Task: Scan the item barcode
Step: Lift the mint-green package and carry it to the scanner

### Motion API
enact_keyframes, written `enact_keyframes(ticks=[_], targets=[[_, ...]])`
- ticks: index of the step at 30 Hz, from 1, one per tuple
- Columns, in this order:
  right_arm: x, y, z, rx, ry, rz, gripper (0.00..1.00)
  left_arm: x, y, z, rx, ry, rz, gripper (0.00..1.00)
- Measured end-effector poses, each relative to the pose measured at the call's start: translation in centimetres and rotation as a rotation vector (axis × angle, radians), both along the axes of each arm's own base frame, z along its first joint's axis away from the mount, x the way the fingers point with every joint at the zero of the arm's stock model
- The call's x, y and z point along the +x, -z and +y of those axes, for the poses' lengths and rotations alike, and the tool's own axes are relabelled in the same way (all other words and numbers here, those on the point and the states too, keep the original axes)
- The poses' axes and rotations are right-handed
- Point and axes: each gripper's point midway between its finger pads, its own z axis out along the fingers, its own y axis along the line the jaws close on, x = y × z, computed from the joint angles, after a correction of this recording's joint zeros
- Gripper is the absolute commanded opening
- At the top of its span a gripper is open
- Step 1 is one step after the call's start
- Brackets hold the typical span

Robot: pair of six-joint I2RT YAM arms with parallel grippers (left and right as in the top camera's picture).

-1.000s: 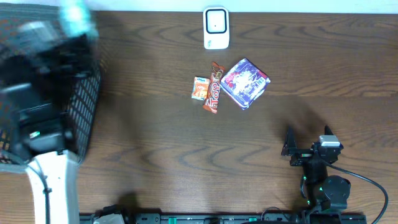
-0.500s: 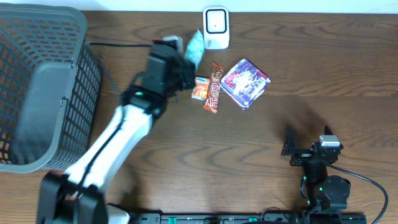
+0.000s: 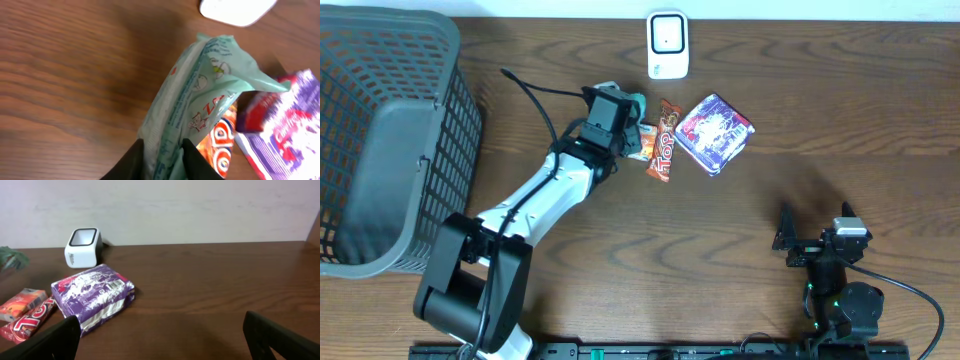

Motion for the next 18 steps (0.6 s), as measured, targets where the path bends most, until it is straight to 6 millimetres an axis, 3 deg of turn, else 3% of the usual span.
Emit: enact_keyframes(ticks=[4,6,12,17,18], targets=[[0.0,0.0,0.0,0.0,0.0,0.0,0.99,0.4,-0.8,0.9,-0.012,-0.025,-0.014,0.4],[0.0,0.0,0.0,0.0,0.0,0.0,0.99,0.4,-1.2,0.8,-0.024,-0.021,-0.021,0.49],[0.0,0.0,0.0,0.0,0.0,0.0,0.99,0.2,-3.3,0.4,-0.049,0.008,-0.06,0.61],[0.0,0.0,0.0,0.0,0.0,0.0,0.99,-1.2,-8.2,1.8,-0.066,0.007,-0.121,0.88],[0.0,0.0,0.0,0.0,0.0,0.001,0.99,-1.9,-9.4,2.7,-0.064,-0.002,-0.128,1.0]])
